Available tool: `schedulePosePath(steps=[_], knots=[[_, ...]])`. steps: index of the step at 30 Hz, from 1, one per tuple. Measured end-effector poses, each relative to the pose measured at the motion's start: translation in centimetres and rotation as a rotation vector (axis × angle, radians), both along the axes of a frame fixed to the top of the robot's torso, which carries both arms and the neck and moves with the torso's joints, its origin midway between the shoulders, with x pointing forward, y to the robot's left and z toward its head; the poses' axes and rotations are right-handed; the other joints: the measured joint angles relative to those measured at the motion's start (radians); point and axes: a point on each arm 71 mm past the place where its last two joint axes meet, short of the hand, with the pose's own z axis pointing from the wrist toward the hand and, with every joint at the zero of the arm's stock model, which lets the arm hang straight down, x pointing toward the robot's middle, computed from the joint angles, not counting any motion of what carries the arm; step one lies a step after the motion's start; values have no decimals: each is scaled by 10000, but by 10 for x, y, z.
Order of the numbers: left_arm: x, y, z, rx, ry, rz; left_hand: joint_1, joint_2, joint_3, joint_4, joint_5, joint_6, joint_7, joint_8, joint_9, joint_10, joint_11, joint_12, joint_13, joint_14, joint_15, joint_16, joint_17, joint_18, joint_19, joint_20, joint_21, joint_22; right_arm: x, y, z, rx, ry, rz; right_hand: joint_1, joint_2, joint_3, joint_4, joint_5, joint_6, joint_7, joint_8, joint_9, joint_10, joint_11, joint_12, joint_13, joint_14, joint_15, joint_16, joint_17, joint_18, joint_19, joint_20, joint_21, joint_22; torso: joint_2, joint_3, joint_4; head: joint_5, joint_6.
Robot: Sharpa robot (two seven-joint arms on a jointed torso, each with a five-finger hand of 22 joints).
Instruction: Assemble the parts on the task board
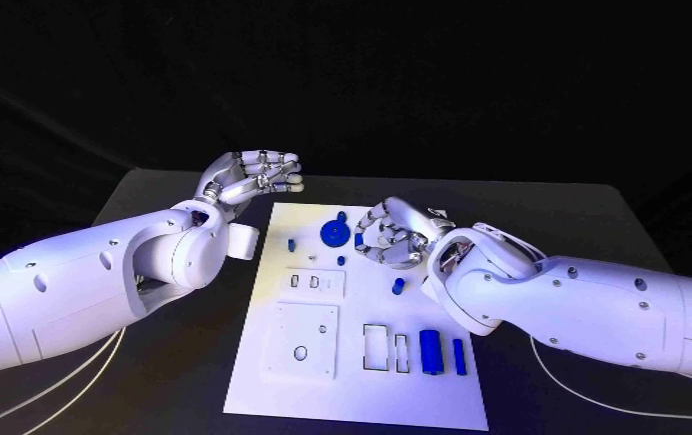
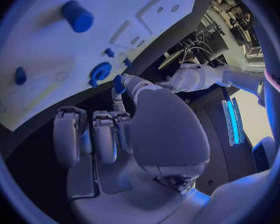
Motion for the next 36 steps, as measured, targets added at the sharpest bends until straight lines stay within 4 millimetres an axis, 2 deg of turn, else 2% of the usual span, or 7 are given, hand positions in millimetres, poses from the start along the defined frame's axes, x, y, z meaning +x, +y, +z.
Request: schedulePosePath(steps=[7, 14, 28, 32, 36], knots=[[2, -1, -1, 12, 15, 0, 0, 0, 0, 0, 0, 0, 0, 0, 0, 0, 0, 0, 0, 0, 0, 0, -1, 0, 0, 0, 0, 0, -10, 32, -12, -324, 104, 413, -26, -26, 0, 0, -18, -1, -1, 0, 0, 0, 0, 0, -1, 0, 0, 0, -1, 0, 0, 0, 0, -1, -57, -23, 13, 159, -109], [3, -2, -2, 3, 31, -41, 0, 0, 0, 0, 0, 0, 0, 0, 0, 0, 0, 0, 0, 0, 0, 0, 1, 0, 0, 0, 0, 0, -16, 49, -26, -719, 240, 619, -112, -93, 15, 15, -20, -2, -2, 2, 1, -36, -35, 0, -2, -37, -35, 0, -1, 0, 0, 1, 0, -1, -59, -30, 0, 248, -142], [3, -4, -2, -7, 64, -97, 0, 0, 0, 0, 0, 0, 0, 0, 0, 0, 0, 0, 0, 0, 0, 0, 6, 0, 1, 0, 0, 0, -22, 64, -43, -1270, 423, 777, -247, -71, 27, 27, -52, -18, -19, 3, 3, -36, -35, 0, -3, -37, -35, 0, -3, 0, -1, 1, 0, 7, -47, -19, 7, 332, -206], [3, -4, -2, -8, 75, -108, 0, 0, 0, 0, 0, 0, 0, 0, 1, 0, 0, 0, 0, 0, 0, 0, 6, 0, 0, 0, 0, 0, -21, 64, -45, -1406, 412, 734, -376, -200, 27, 27, -52, -19, -19, 230, 8, -37, -35, 0, -4, -37, -35, 0, -3, 0, -1, 1, -1, 6, -43, -17, 6, 343, -220], [2, -3, -2, -5, 85, -109, 0, 0, 0, 0, 0, 0, 0, 0, 1, 0, 0, 0, 0, 0, 0, 0, 6, 0, 0, 1, 0, 1, -20, 63, -46, -1494, 367, 704, -378, -201, 26, 27, -53, -19, -20, 232, 9, -36, -35, 0, -4, -37, -35, 0, -3, 0, -1, 2, 0, 5, -43, -14, 7, 348, -241]])
